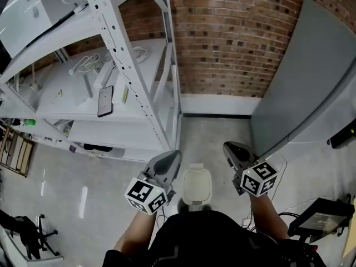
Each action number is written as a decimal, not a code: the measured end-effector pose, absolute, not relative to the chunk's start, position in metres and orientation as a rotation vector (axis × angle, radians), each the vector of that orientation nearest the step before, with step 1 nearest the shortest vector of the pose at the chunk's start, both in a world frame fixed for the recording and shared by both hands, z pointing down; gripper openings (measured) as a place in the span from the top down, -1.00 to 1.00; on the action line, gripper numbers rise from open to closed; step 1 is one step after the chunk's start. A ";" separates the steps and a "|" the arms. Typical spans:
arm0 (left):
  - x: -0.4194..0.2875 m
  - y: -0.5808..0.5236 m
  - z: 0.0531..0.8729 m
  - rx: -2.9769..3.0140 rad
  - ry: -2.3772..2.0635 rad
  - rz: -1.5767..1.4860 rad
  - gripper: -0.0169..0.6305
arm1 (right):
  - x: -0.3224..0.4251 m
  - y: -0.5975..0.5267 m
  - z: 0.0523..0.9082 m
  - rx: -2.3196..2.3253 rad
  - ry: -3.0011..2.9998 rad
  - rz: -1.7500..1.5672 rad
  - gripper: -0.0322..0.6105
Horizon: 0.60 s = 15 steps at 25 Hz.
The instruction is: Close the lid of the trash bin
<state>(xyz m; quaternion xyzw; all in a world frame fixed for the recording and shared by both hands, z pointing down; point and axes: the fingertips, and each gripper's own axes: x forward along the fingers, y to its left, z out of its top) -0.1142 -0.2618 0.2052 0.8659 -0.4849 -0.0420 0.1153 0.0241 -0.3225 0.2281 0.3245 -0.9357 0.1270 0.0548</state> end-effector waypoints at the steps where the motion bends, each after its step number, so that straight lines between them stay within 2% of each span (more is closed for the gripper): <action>1: -0.113 -0.261 0.198 2.548 -1.430 -0.133 0.98 | 0.025 -0.322 0.221 0.981 -2.853 0.370 0.87; 15: -0.114 -0.236 0.187 2.431 -1.547 -0.157 0.98 | 0.021 -0.315 0.217 0.881 -2.893 0.363 0.87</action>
